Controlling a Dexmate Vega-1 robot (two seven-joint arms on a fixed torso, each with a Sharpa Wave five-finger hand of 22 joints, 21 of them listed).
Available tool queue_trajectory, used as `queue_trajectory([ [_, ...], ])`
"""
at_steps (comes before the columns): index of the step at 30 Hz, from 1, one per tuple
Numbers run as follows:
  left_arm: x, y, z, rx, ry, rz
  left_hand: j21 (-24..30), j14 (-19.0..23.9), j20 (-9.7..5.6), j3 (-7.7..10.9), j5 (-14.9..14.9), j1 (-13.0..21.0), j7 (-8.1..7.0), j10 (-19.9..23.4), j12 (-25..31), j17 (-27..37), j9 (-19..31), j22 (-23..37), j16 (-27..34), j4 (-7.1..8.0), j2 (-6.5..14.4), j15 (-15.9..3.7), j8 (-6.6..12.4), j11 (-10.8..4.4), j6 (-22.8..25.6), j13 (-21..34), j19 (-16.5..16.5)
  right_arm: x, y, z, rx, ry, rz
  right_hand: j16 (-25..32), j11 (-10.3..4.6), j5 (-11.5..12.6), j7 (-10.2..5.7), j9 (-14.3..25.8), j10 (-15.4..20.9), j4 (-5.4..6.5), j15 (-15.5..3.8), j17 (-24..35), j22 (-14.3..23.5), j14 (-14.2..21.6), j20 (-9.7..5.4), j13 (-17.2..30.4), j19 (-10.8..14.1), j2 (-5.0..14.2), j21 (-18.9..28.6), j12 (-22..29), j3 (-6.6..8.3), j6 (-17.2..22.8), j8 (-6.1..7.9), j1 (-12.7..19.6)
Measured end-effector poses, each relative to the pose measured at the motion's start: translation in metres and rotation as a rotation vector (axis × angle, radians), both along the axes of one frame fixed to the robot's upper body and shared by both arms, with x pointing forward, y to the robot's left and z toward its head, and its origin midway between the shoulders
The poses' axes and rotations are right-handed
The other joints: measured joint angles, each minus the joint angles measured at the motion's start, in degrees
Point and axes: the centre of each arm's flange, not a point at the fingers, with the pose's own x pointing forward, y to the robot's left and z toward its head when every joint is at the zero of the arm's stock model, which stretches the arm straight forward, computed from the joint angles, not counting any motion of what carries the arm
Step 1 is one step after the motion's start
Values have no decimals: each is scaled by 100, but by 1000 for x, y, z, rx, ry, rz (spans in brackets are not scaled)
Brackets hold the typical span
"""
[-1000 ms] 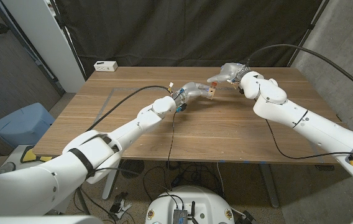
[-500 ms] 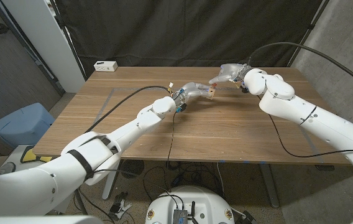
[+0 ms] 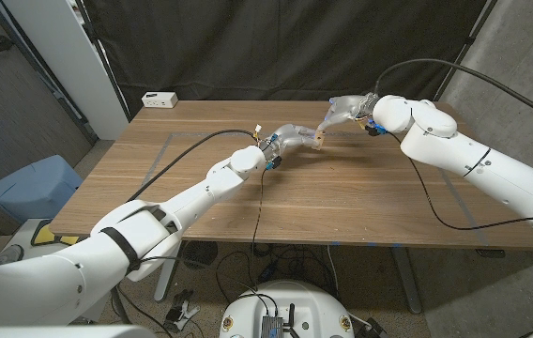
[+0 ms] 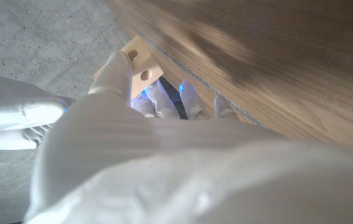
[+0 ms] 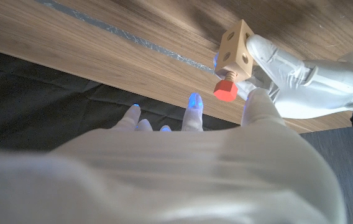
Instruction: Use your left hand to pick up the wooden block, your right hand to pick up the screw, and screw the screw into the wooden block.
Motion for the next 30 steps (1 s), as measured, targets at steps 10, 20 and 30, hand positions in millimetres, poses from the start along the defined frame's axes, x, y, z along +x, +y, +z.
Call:
queue_trajectory([
  [10,2,0,3,4,0,1,0,0,0,0,22,-1,0,-10,-1,0,1,0,0,0,-1,0,-7,9,0,32,0,1,-2,3,-8,16,23,64,-190,0,-295,-26,96,-150,-54,0,-28,55,-44,0,68,23,29,91,218,383,61,445],
  [20,3,-3,3,11,-1,-6,0,0,0,0,22,-2,0,4,-4,0,1,0,0,0,-2,0,-15,-21,0,23,0,4,-6,4,-1,13,22,116,-264,-45,-408,-26,258,-168,-140,-28,-27,186,-93,1,178,19,74,132,343,679,160,683],
  [30,3,-5,3,18,1,-10,0,0,0,0,21,-2,0,3,-9,0,0,0,0,0,-2,0,-12,-20,0,15,0,8,-8,3,12,-6,22,150,-365,-79,-483,-25,439,-148,-221,-27,-27,388,-133,-27,342,0,113,156,456,980,245,950],
])
